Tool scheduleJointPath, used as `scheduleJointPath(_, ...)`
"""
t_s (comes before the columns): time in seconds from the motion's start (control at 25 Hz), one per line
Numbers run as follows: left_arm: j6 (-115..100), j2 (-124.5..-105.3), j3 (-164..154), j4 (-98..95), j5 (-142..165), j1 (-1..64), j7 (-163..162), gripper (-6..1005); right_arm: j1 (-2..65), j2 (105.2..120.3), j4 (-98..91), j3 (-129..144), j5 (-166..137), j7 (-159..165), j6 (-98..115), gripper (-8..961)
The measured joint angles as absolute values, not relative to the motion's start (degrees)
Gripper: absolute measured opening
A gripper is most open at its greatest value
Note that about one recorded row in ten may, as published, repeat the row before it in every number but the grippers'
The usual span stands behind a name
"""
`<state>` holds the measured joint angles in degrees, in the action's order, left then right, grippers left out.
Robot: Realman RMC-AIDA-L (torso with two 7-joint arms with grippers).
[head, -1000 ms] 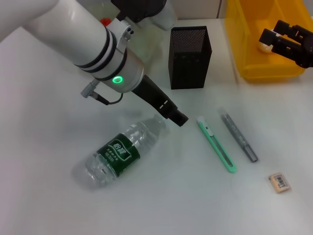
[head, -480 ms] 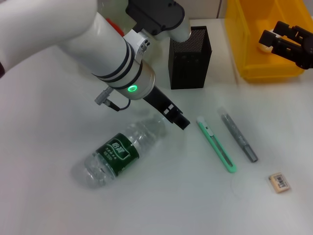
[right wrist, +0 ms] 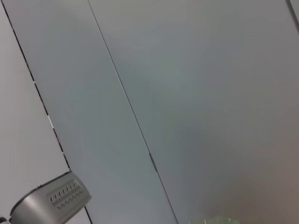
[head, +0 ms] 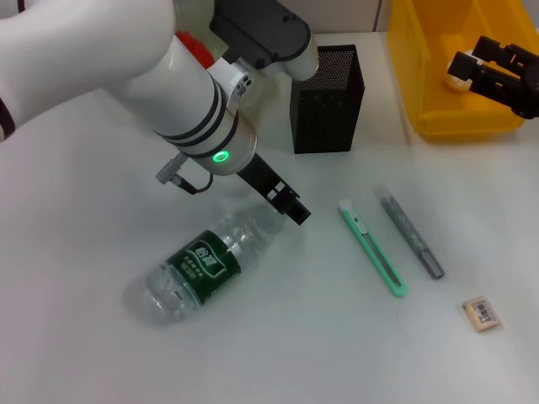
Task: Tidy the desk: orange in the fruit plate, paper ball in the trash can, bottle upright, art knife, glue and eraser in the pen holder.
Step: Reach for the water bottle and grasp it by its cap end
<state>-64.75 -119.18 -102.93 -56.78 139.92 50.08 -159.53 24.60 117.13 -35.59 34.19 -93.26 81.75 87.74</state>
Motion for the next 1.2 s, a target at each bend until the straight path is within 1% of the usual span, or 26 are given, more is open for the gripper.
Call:
scheduleJointPath(0.6, -64.28, -119.18, -104.50, -54.55, 139.50, 51.15, -161.39, 751, 24.75, 117.08, -35.60, 34.33, -93.34, 81.76, 87.23, 803)
scheduleJointPath(0.96, -62.39, -119.18, -106.10, -54.49, 136.58, 50.94, -159.18, 743, 24.99, 117.38, -35.60, 34.26, -93.35, 81.16, 87.18, 803)
scheduleJointPath(1.2, -61.48, -119.18, -105.93, -55.07, 133.54, 50.74, -155.04, 473, 24.78, 117.49, -35.59, 33.96, -93.35, 80.61, 87.18, 803)
